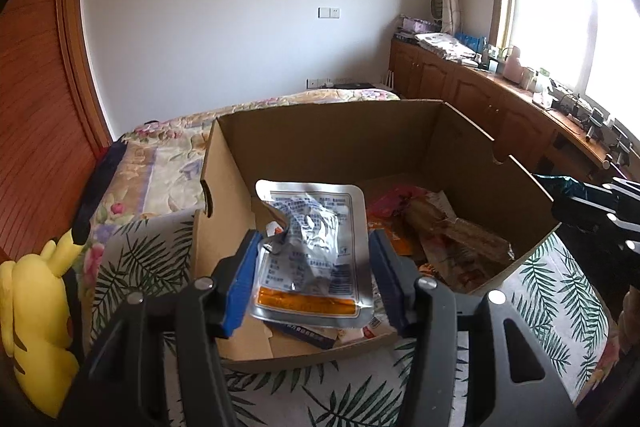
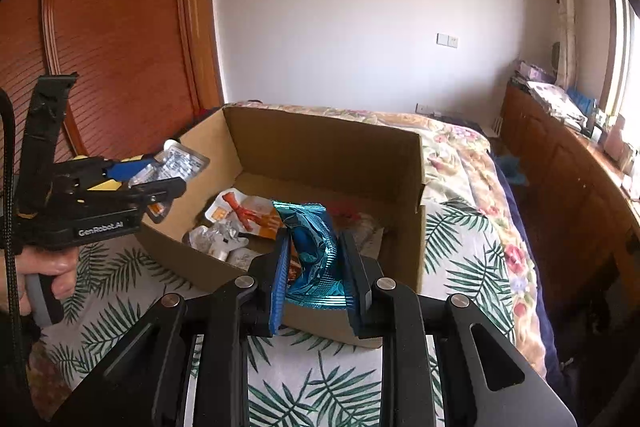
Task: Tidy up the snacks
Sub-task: 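Carry both packets over the cardboard box and open both tools to drop them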
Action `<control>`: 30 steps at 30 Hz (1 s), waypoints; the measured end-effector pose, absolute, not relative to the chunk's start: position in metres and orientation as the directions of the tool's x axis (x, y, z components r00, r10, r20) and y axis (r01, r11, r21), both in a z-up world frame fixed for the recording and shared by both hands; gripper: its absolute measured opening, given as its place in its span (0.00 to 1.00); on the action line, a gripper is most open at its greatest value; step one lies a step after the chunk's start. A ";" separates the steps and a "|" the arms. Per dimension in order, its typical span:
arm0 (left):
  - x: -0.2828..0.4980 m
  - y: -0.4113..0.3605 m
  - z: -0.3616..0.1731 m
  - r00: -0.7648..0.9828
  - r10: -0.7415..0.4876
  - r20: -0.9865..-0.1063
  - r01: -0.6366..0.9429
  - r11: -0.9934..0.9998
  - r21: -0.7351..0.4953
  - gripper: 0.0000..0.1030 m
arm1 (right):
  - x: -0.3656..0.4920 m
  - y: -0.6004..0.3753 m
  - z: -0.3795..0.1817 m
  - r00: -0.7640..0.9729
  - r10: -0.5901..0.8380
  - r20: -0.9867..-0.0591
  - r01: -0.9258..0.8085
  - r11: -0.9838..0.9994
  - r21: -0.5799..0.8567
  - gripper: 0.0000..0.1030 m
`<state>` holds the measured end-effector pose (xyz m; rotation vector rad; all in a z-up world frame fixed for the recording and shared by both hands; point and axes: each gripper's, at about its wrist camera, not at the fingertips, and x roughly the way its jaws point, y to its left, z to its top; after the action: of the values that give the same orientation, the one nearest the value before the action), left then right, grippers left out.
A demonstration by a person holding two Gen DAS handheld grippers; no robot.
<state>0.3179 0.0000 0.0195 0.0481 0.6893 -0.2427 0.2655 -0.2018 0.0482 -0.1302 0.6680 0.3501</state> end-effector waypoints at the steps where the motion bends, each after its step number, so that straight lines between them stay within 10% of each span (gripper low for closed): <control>1: 0.319 0.001 0.018 0.745 -0.202 -0.636 0.233 0.972 -0.035 0.52 | 0.266 -0.201 0.047 0.729 0.274 -0.628 -0.359 0.933 -0.009 0.22; 30: 0.318 0.018 0.017 0.739 -0.223 -0.635 0.202 0.974 -0.107 0.63 | 0.324 -0.192 0.007 0.691 0.288 -0.663 -0.250 0.956 0.155 0.24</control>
<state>0.3178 0.0184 0.0171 -0.0317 0.7010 -0.2333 0.3238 -0.1916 0.0068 0.0535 0.7502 0.3010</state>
